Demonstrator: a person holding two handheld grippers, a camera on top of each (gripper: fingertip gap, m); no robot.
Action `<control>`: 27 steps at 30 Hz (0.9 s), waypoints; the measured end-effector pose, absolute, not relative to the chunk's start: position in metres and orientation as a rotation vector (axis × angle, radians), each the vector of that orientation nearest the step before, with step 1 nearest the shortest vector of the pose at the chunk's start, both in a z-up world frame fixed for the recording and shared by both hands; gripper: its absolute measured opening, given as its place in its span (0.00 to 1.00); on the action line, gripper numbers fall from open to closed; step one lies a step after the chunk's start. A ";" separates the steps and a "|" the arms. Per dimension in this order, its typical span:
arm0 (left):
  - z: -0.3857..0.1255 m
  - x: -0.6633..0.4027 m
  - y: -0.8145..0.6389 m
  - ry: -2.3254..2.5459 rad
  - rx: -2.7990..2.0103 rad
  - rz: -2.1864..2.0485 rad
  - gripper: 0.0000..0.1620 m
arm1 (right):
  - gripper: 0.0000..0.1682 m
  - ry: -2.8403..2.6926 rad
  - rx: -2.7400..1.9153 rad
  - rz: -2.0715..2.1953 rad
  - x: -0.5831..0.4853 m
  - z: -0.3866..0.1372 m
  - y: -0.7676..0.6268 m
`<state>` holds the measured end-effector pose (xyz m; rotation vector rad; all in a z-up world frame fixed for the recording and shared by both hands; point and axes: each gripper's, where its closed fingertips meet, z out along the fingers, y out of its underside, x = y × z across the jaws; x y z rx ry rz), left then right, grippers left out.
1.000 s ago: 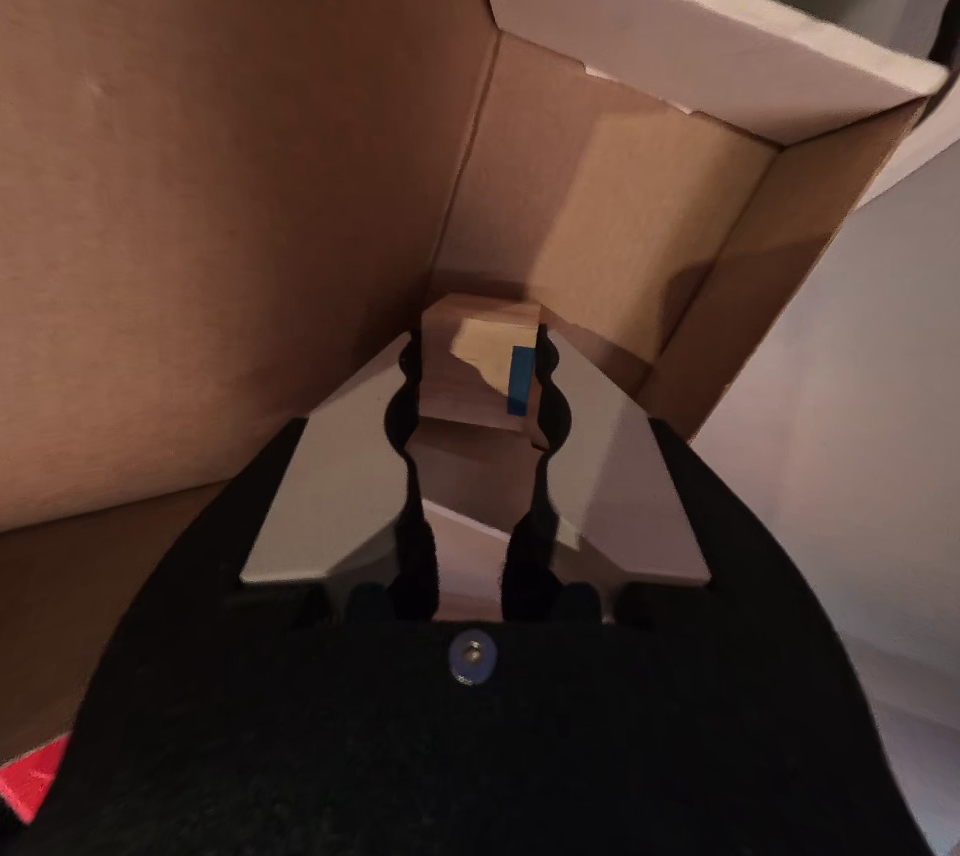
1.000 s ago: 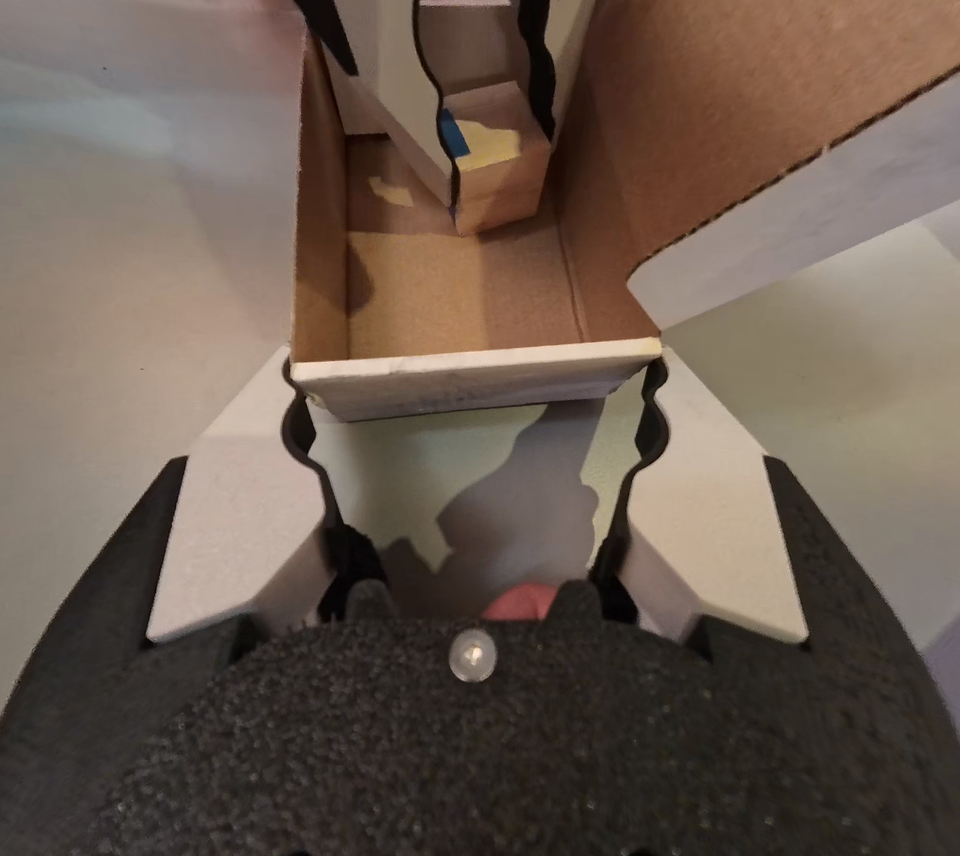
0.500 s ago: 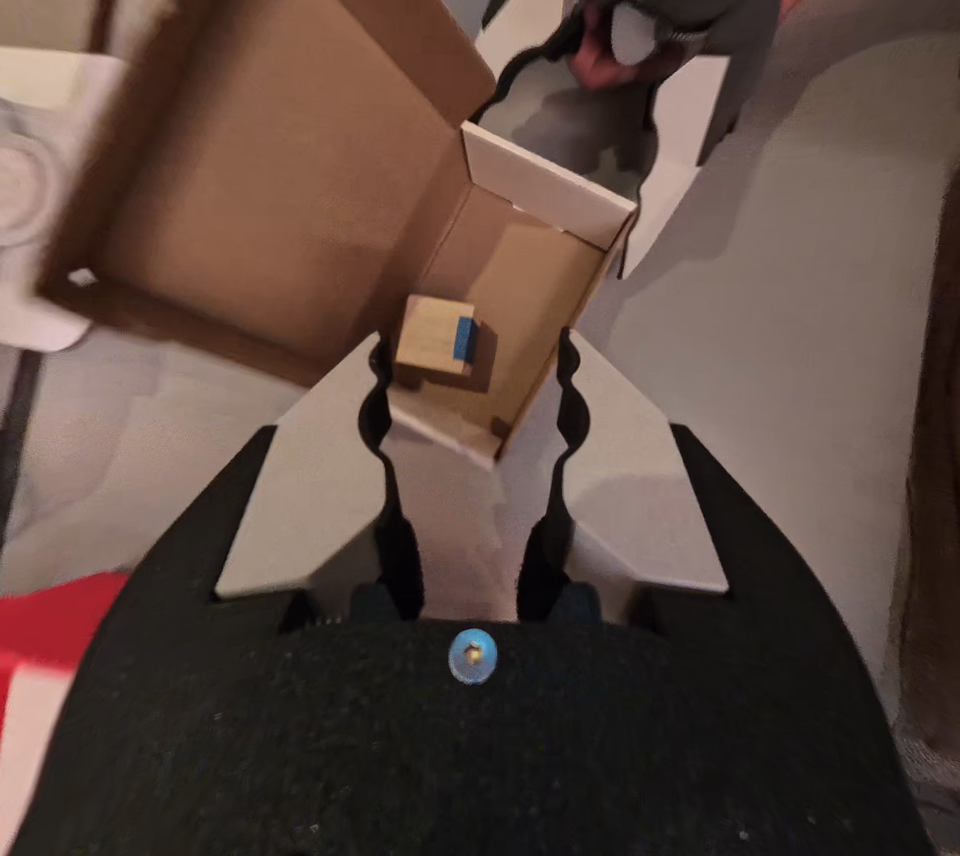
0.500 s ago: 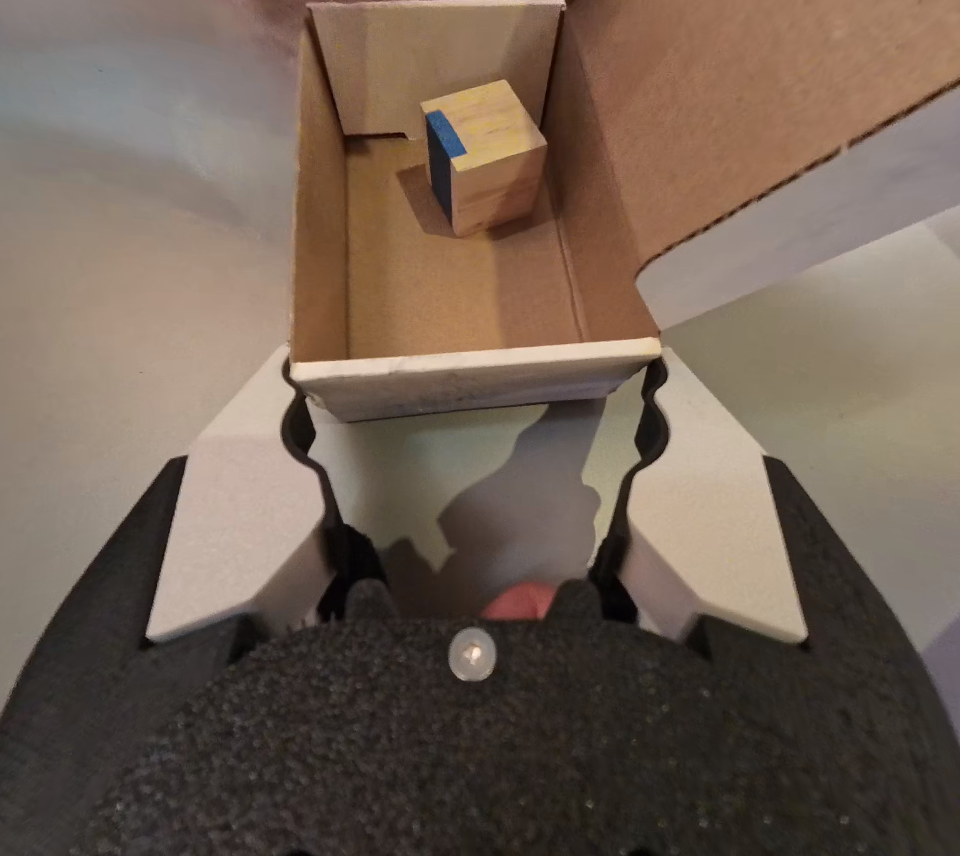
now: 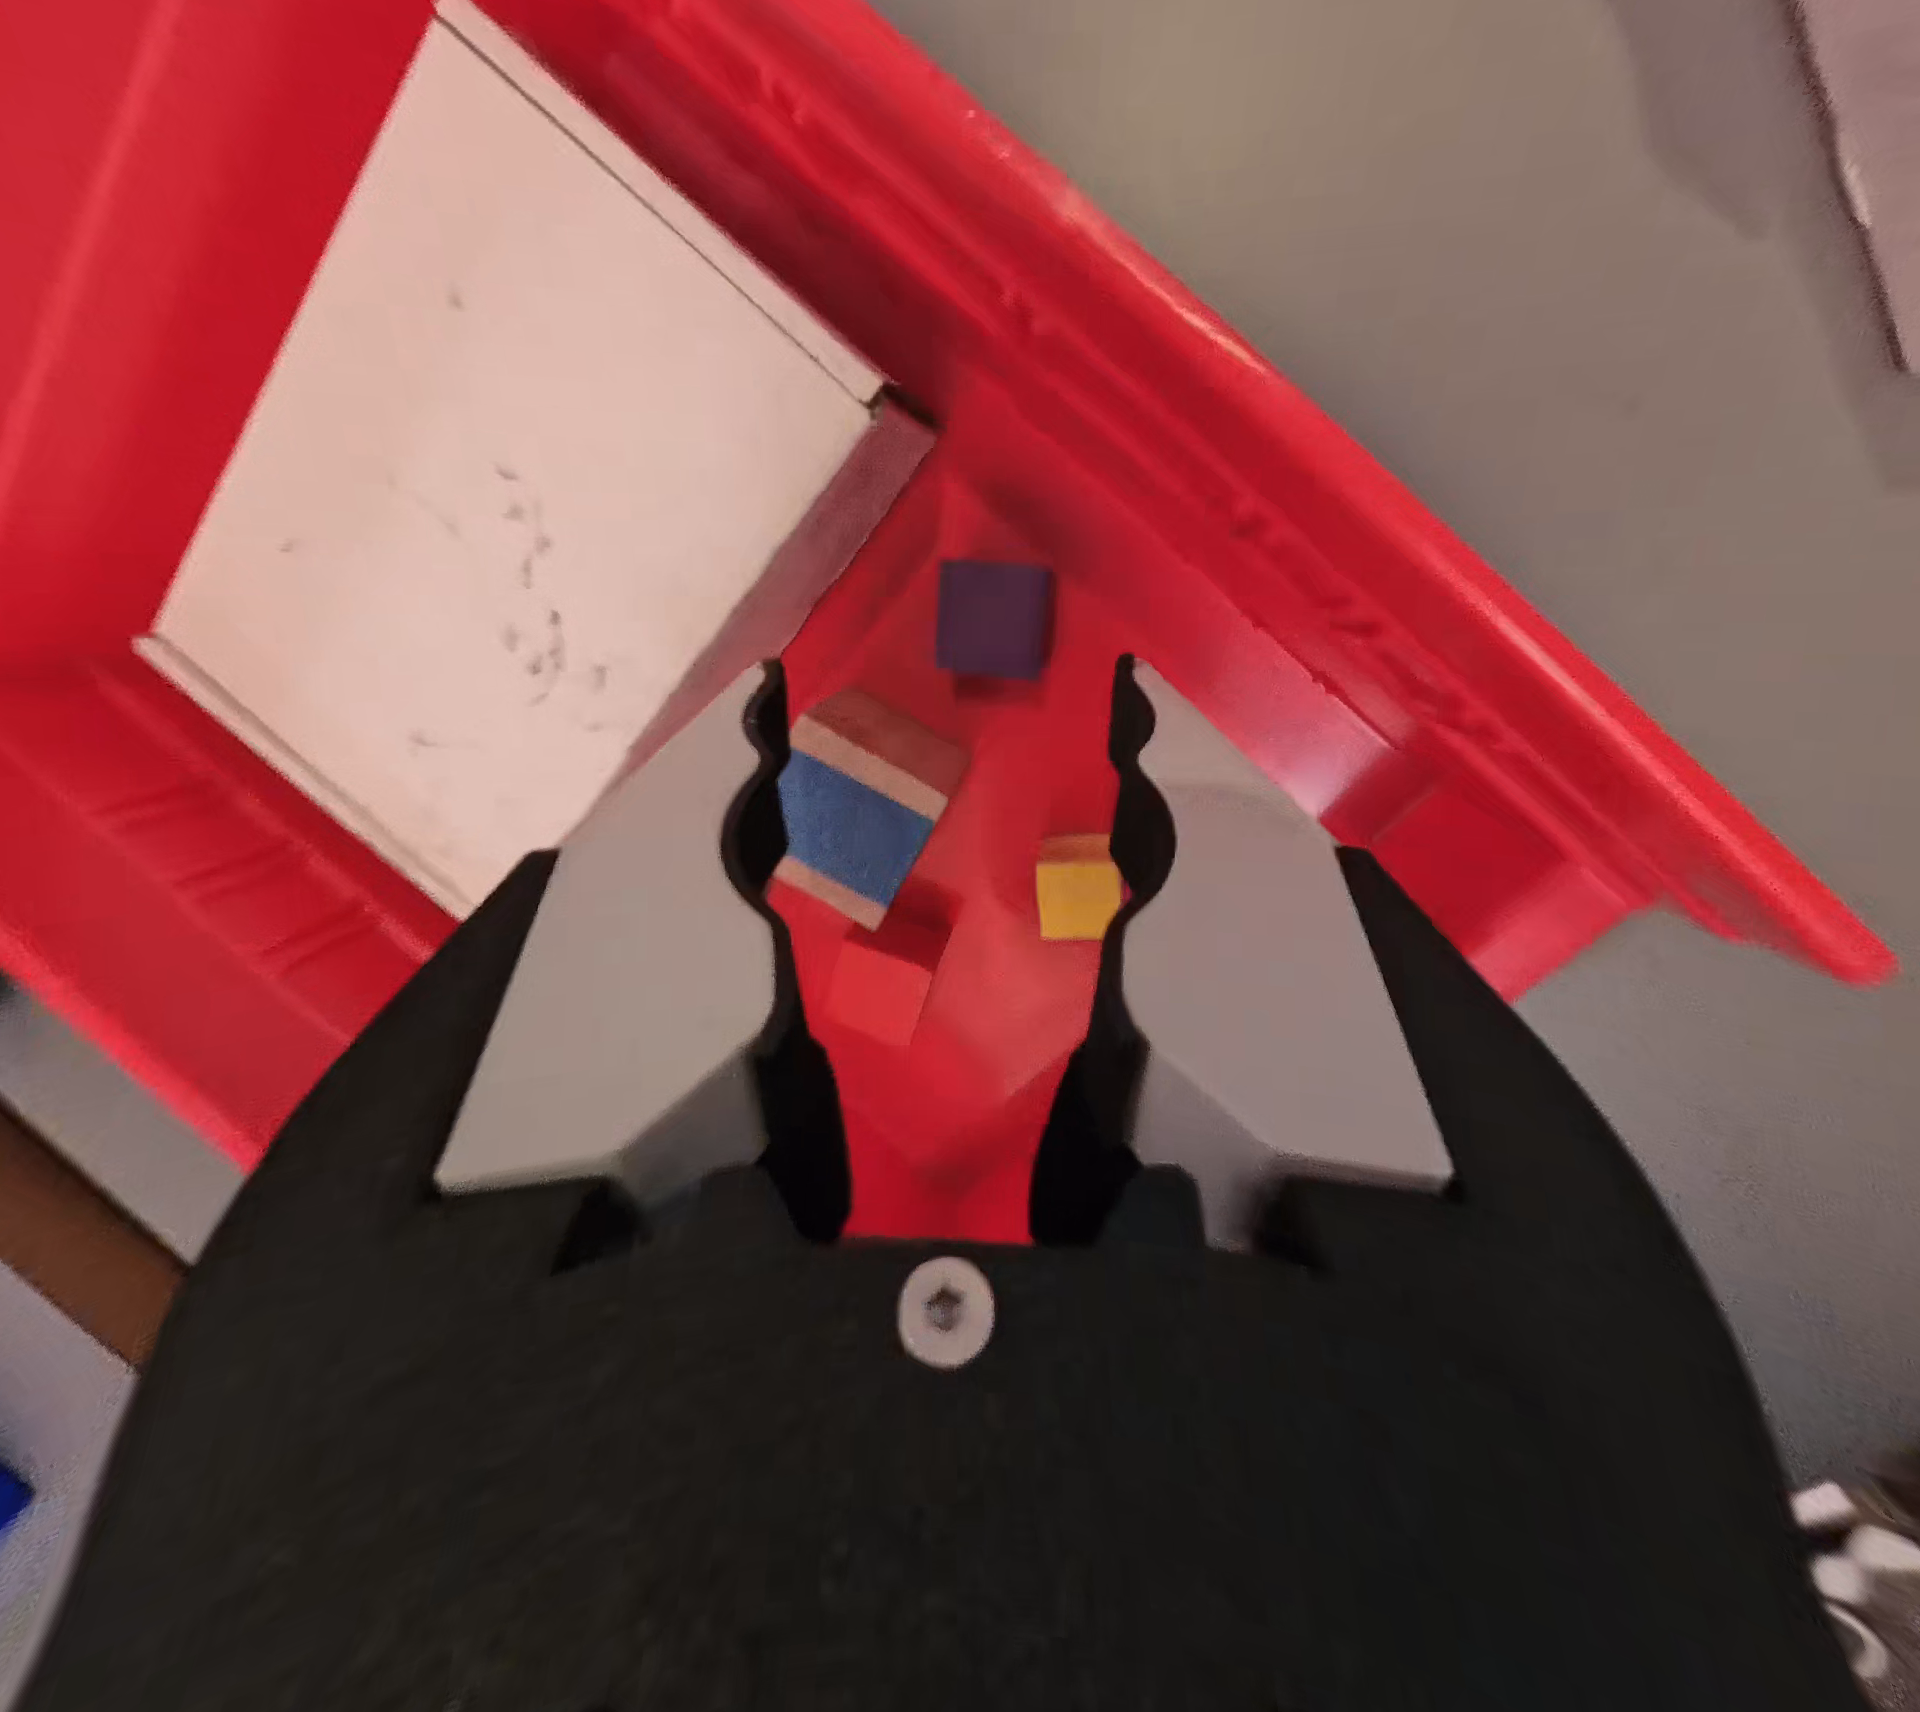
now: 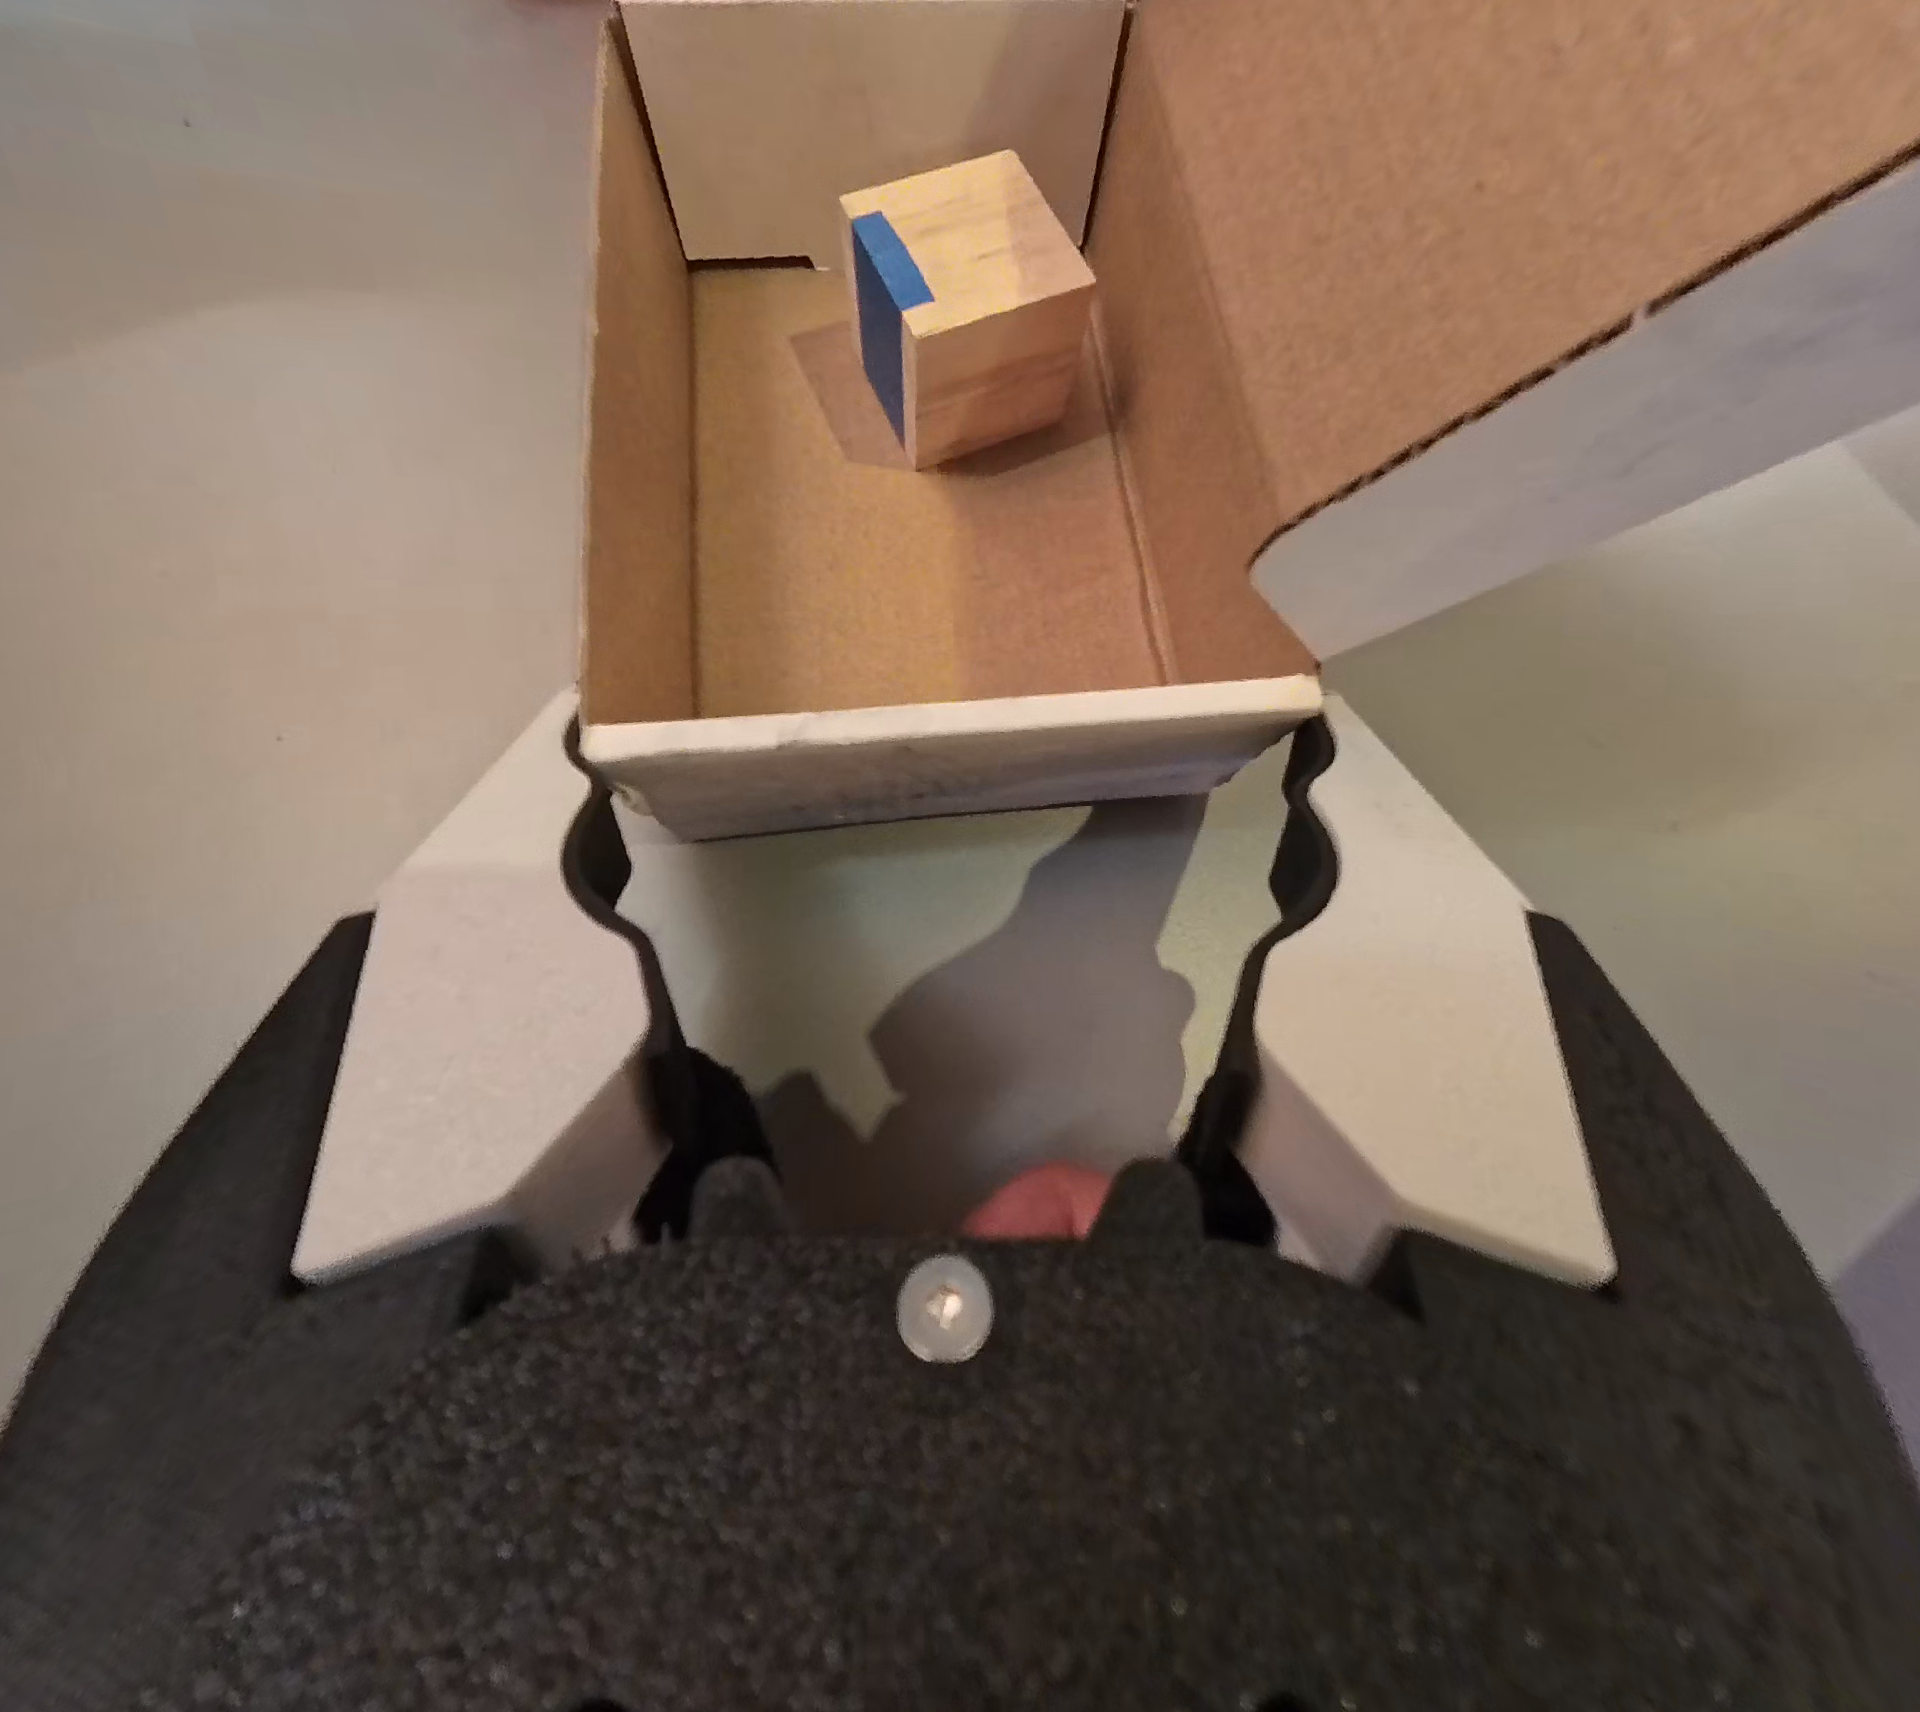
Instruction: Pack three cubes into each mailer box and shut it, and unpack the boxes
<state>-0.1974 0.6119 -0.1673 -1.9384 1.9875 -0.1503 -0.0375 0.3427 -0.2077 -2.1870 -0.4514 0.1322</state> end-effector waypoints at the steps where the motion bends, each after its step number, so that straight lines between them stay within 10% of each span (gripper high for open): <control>1: -0.176 -0.195 0.612 2.003 -1.971 -0.157 0.36 | 0.75 -0.451 -2.187 0.131 -0.037 -0.208 0.343; 12: -0.208 -0.197 0.606 2.196 -1.951 -0.038 0.15 | 0.75 -0.444 -2.181 0.148 -0.037 -0.208 0.342; 27: -0.039 -0.093 0.435 2.182 -1.269 -0.508 0.15 | 0.75 -0.449 -2.176 0.151 -0.037 -0.208 0.342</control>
